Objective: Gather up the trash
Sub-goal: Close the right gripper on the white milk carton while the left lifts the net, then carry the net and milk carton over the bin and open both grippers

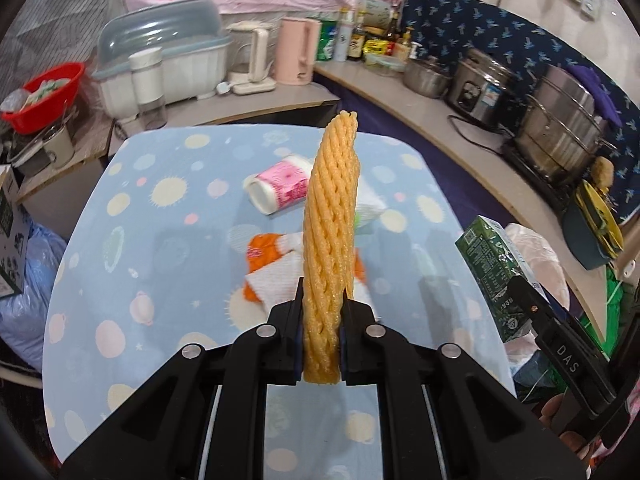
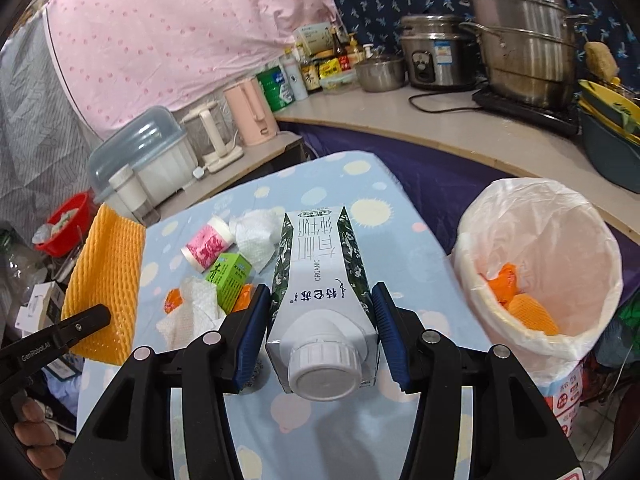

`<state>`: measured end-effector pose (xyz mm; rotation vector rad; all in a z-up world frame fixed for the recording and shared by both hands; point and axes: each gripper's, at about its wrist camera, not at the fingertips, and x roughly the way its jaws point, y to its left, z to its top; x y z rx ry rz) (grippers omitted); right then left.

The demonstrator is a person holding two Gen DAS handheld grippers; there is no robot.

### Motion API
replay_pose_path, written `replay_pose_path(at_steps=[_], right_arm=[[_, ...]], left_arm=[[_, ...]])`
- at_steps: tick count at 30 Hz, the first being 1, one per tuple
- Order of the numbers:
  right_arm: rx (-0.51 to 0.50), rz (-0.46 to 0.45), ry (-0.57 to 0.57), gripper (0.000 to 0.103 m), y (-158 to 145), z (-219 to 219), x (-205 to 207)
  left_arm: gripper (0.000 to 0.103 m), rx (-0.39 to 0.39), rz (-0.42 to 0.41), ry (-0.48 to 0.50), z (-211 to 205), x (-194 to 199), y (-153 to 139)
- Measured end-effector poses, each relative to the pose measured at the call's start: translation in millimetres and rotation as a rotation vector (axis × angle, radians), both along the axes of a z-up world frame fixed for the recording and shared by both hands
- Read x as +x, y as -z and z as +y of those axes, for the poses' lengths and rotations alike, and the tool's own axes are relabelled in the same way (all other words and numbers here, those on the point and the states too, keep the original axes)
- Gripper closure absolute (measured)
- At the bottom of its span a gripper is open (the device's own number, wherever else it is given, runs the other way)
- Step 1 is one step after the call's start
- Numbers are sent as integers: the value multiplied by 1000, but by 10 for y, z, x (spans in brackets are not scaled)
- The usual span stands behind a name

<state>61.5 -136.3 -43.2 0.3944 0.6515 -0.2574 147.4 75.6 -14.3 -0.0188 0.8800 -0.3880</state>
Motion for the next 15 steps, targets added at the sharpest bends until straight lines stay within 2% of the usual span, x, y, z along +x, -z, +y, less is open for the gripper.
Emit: replay_pose_path(at_steps=[7, 15], right_arm=[[-8, -43, 77, 53, -156, -360, -424], [6, -66, 196, 53, -181, -887, -929]], left_arm=[[92, 4, -48, 108, -587, -264, -183], [92, 20, -77, 236, -1320, -570, -234]])
